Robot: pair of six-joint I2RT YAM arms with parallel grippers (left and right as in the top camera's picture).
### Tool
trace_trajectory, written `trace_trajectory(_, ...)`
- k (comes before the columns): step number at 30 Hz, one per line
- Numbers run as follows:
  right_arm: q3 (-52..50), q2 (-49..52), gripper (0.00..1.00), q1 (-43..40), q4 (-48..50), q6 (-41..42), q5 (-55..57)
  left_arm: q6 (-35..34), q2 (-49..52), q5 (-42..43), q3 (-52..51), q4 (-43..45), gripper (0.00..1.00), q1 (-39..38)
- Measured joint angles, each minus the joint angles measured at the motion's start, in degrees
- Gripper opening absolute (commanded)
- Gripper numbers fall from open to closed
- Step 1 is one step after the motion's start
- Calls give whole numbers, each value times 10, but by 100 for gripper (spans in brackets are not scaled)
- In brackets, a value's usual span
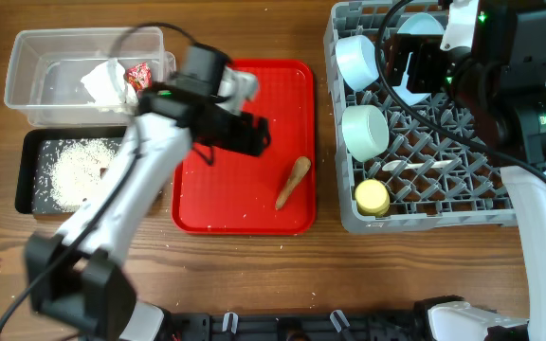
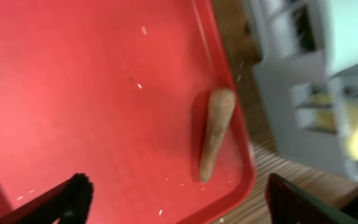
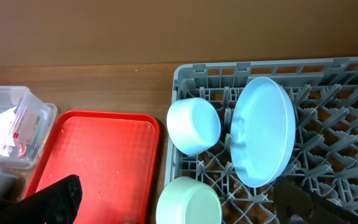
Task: Sort waste into correct bins and load items into the dishwasher rack
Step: 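Reach the left gripper to the carrot piece on the red tray, then grasp the carrot piece and carry it left over the black tray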
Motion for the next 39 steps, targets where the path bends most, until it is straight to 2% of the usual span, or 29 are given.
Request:
trace_trajectory(7,0,0,100,0,0,0,0,1,150,-43,0,9,92,-95)
trace_trajectory(14,0,0,100,0,0,0,0,1,209,-84,0,40,89,-169)
trace_trajectory(15,0,0,100,0,0,0,0,1,209,-91,0,41,85,-172)
trace_trajectory(17,0,0,100,0,0,0,0,2,210,-108,0,47,68,-172)
trace_trajectory(18,0,0,100,0,0,0,0,5,210,-114,0,49,57,-172)
trace_trajectory(19,0,0,100,0,0,0,0,7,210,-118,0,53,37,-172)
trace_trajectory(20,0,0,100,0,0,0,0,5,210,-123,0,55,27,-172)
trace_trajectory(24,0,0,100,0,-4,2,0,7,210,-129,0,59,5,-172)
trace_trajectory(33,0,0,100,0,-8,2,0,-2,209,-144,6,40,4,-167)
trace_trajectory(36,0,0,100,0,-6,2,0,-31,191,-182,22,-20,4,-133)
trace_trajectory(39,0,0,100,0,-2,2,0,-71,128,-198,48,-43,4,-77)
